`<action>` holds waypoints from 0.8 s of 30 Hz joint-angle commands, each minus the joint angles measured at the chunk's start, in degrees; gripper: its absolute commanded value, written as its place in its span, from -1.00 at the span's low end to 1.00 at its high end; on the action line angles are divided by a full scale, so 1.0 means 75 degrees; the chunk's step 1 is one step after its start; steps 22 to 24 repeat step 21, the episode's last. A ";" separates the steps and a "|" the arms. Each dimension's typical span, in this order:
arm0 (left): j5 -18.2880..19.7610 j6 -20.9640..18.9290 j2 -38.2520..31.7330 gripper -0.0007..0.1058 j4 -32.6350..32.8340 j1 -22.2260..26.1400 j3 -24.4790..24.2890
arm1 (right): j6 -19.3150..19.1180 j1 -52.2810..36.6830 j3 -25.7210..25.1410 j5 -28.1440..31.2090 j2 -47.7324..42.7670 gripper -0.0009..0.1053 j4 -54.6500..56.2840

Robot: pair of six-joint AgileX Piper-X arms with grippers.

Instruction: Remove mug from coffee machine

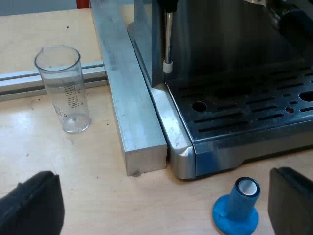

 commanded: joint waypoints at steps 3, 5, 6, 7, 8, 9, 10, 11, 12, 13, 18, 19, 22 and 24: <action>-0.0003 0.0030 -0.1090 0.63 -0.0203 0.0021 0.0028 | -0.0060 -0.0040 -0.0019 -0.0029 -0.0291 -0.15 -0.0065; -0.0003 0.0030 -0.1090 0.63 -0.0246 0.0021 0.0051 | -0.0060 -0.0040 -0.0019 -0.0029 -0.0291 -0.15 -0.0065; -0.0003 0.0030 -0.1090 0.63 -0.0243 0.0021 0.0045 | -0.0060 -0.0040 -0.0019 -0.0029 -0.0291 -0.15 -0.0065; -0.0003 0.0030 -0.1090 0.63 -0.0243 0.0021 0.0045 | -0.0060 -0.0040 -0.0019 -0.0029 -0.0291 -0.15 -0.0065; -0.0003 0.0030 -0.1090 0.63 -0.0243 0.0021 0.0045 | -0.0060 -0.0040 -0.0019 -0.0029 -0.0291 -0.15 -0.0065; -0.0003 0.0030 -0.1090 0.63 -0.0243 0.0021 0.0045 | -0.0060 -0.0040 -0.0019 -0.0029 -0.0291 -0.15 -0.0065; -0.0003 0.0030 -0.1090 0.63 -0.0243 0.0021 0.0045 | -0.0060 -0.0040 -0.0019 -0.0029 -0.0291 -0.15 -0.0065; -0.0003 0.0030 -0.1090 0.63 -0.0243 0.0021 0.0045 | -0.0060 -0.0040 -0.0019 -0.0029 -0.0291 -0.15 -0.0065; -0.0003 0.0030 -0.1090 0.63 -0.0243 0.0021 0.0045 | -0.0060 -0.0040 -0.0019 -0.0029 -0.0291 -0.15 -0.0065; -0.0003 0.0030 -0.1090 0.63 -0.0243 0.0021 0.0045 | -0.0060 -0.0040 -0.0019 -0.0029 -0.0291 -0.15 -0.0065; -0.0003 0.0030 -0.1090 0.63 -0.0243 0.0021 0.0045 | -0.0060 -0.0040 -0.0019 -0.0029 -0.0291 -0.15 -0.0065; -0.0003 0.0030 -0.1090 0.63 -0.0243 0.0021 0.0045 | -0.0060 -0.0040 -0.0019 -0.0029 -0.0291 -0.15 -0.0065; -0.0003 0.0030 -0.1090 0.63 -0.0243 0.0021 0.0045 | -0.0060 -0.0040 -0.0019 -0.0029 -0.0291 -0.15 -0.0065; -0.0003 0.0030 -0.1090 0.63 -0.0243 0.0021 0.0045 | -0.0060 -0.0040 -0.0019 -0.0029 -0.0291 -0.15 -0.0065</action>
